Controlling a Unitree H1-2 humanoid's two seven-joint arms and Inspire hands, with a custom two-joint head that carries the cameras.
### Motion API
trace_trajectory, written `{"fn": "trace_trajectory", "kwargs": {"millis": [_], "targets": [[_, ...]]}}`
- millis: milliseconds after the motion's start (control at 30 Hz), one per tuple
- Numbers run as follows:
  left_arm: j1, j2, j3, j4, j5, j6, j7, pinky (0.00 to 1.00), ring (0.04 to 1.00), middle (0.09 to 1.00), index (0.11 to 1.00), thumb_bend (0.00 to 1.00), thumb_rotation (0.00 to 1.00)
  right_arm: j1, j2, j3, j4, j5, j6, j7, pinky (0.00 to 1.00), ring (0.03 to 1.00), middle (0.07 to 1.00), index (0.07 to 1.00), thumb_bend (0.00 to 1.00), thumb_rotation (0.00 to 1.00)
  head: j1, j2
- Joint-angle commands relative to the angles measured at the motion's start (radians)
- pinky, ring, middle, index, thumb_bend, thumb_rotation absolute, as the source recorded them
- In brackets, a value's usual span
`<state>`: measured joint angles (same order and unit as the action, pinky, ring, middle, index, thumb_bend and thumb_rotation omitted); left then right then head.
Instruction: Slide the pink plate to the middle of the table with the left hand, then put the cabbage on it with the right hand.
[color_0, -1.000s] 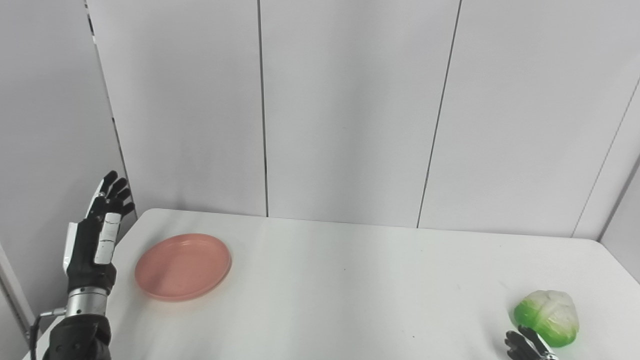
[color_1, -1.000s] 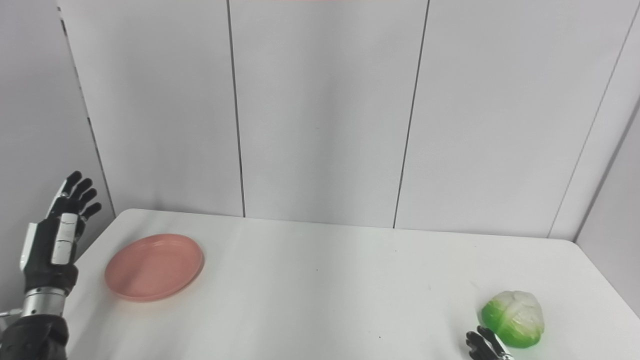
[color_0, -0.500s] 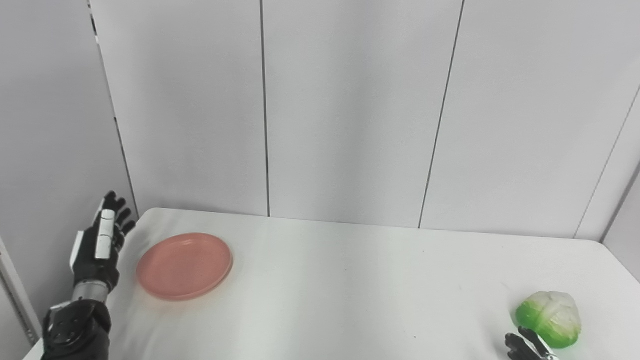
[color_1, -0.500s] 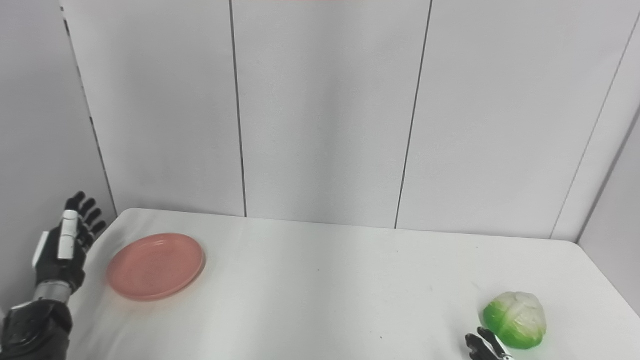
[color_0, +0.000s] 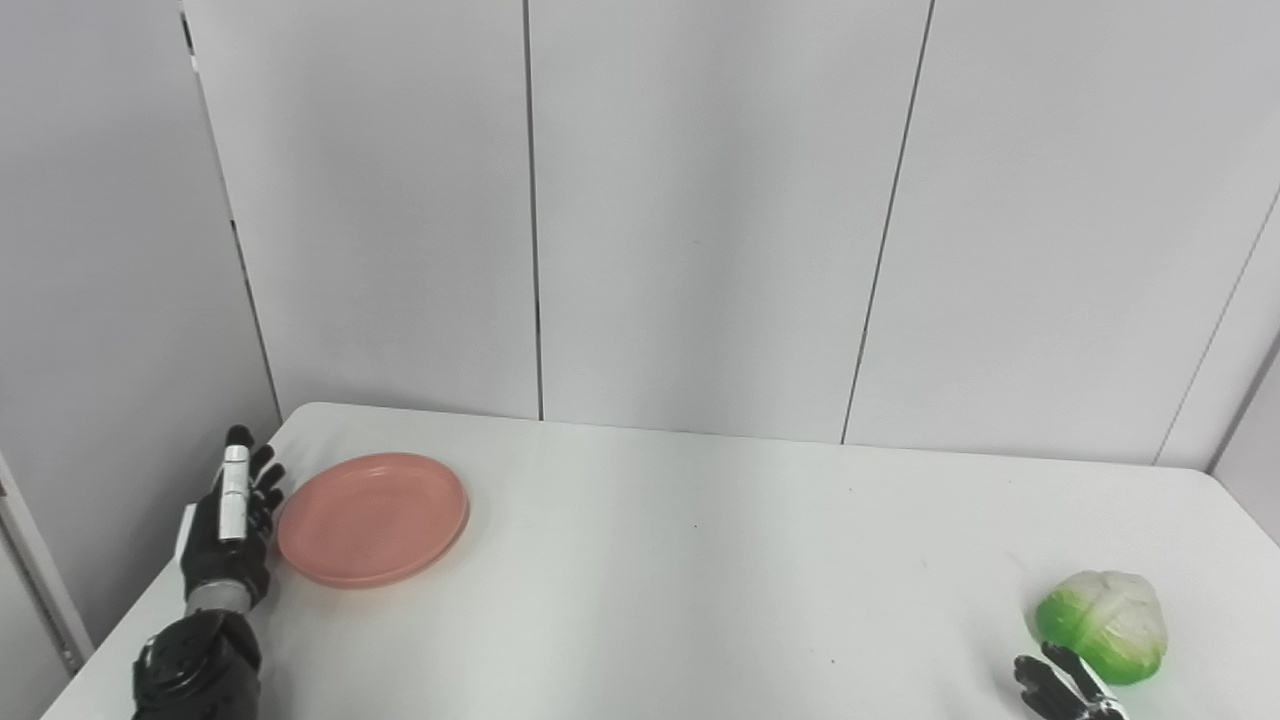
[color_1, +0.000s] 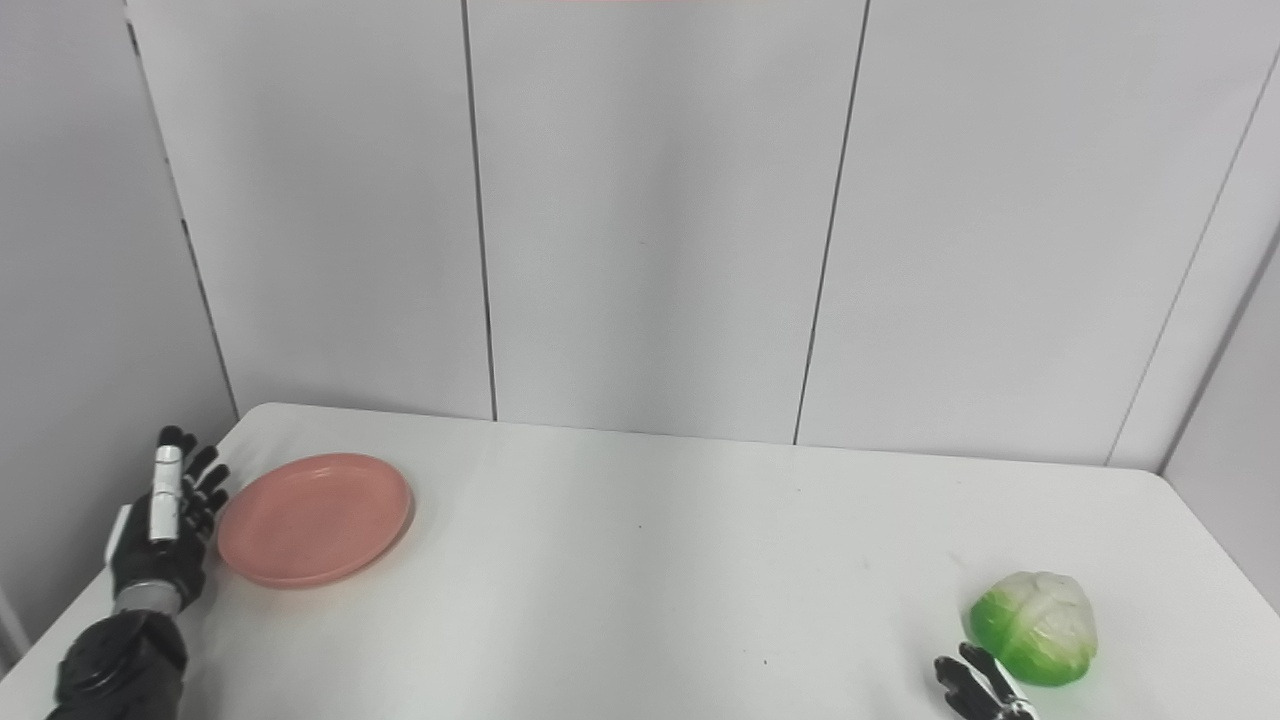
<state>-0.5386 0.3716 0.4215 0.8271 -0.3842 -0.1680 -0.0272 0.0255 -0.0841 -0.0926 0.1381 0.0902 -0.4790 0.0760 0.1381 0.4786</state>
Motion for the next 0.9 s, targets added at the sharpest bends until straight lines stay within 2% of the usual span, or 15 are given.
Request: {"fn": "trace_trajectory", "kwargs": {"millis": [0,233,333,433,667,867], "targets": [[-0.071,0.027,0.005,0.030,-0.005,-0.054,-0.015,1.00,0.955,0.950,0.928,0.79,0.83,-0.010,0.007,0.011,0.078,-0.014,0.087,-0.012,0.84,0.812,0.786,0.820,0.73,0.68,0.000,0.003],[-0.104,0.052,-0.017,0.162,0.030,-0.138,-0.010,0.98,0.942,0.948,0.928,0.81,0.85,-0.008,0.008,0.017,0.075,-0.025,0.077,-0.016,0.84,0.810,0.783,0.819,0.71,0.68,-0.005,0.001],[-0.103,0.055,-0.024,0.184,0.029,-0.140,-0.015,0.92,0.929,0.927,0.908,0.85,0.82,-0.004,0.011,0.019,0.062,-0.021,0.090,-0.018,0.84,0.811,0.781,0.816,0.72,0.68,-0.012,0.004],[-0.106,0.053,-0.033,0.204,0.027,-0.150,-0.033,0.95,0.934,0.925,0.905,0.86,0.80,-0.001,0.011,0.020,0.056,-0.023,0.090,-0.018,0.83,0.806,0.776,0.812,0.72,0.68,-0.010,0.004],[-0.096,0.029,-0.059,0.170,0.028,-0.137,-0.052,0.91,0.920,0.907,0.905,0.85,0.80,0.004,0.011,0.023,0.049,-0.033,0.088,-0.026,0.84,0.806,0.776,0.813,0.71,0.68,-0.011,0.004],[-0.088,0.005,-0.053,0.113,-0.009,-0.089,-0.069,0.86,0.910,0.911,0.896,0.86,0.77,0.007,0.012,0.025,0.040,-0.040,0.093,-0.030,0.83,0.807,0.776,0.812,0.73,0.69,-0.015,0.002]]}}
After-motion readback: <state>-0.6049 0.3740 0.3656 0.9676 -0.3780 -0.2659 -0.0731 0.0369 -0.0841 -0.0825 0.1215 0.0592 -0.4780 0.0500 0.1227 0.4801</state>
